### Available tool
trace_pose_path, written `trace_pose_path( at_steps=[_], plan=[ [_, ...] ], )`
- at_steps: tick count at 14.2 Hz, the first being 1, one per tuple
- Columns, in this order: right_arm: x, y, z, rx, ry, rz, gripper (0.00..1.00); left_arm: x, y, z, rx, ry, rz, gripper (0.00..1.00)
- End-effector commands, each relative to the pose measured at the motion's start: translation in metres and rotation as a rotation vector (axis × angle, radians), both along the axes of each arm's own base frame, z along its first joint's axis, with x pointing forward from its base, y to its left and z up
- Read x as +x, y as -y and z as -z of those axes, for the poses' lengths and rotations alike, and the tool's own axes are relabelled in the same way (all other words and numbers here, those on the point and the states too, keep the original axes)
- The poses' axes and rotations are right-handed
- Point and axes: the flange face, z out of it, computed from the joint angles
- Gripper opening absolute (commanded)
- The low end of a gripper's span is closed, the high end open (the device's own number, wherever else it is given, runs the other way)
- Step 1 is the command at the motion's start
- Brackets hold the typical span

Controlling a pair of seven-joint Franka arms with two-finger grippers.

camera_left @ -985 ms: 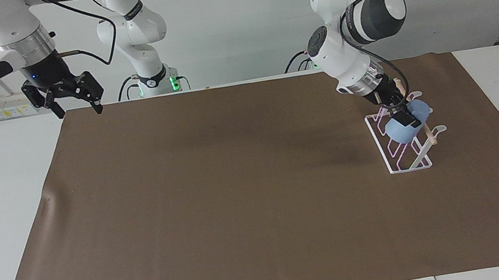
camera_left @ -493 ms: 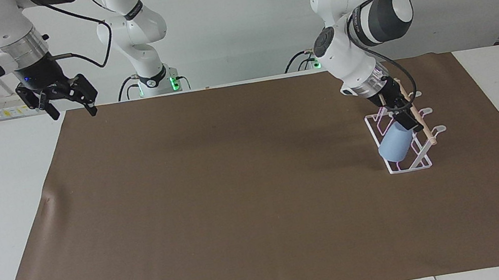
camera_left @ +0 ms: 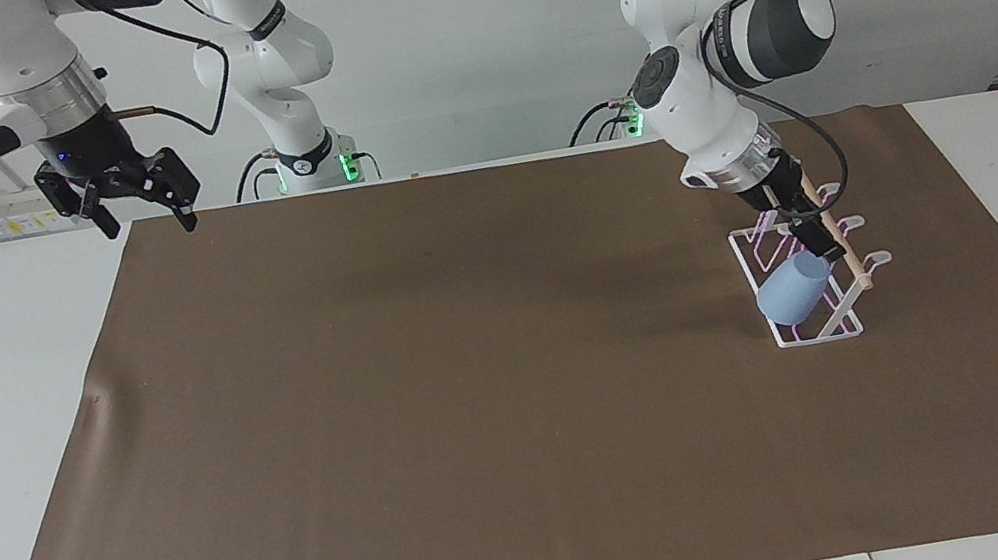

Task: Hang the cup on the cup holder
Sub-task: 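Lower the cup onto a rack hook with the left gripper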

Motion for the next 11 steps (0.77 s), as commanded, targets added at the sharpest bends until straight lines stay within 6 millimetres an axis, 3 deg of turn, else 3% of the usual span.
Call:
trace_pose_path(
  at_steps=[1, 5, 11],
  plan=[
    [-0.004, -0.001, -0.001, -0.023, -0.009, 0.001, 1.0, 0.017, 0.005, -0.031, -0.095, -0.018, -0.124, 1.0],
    [-0.005, 0.0, -0.001, -0.024, -0.013, -0.007, 1.0, 0.013, 0.018, -0.051, -0.287, 0.059, -0.41, 1.0],
    [-0.011, -0.004, 0.004, -0.03, -0.029, -0.094, 1.0, 0.001, 0.01, -0.088, -0.518, 0.207, -0.805, 1.0]
  ],
)
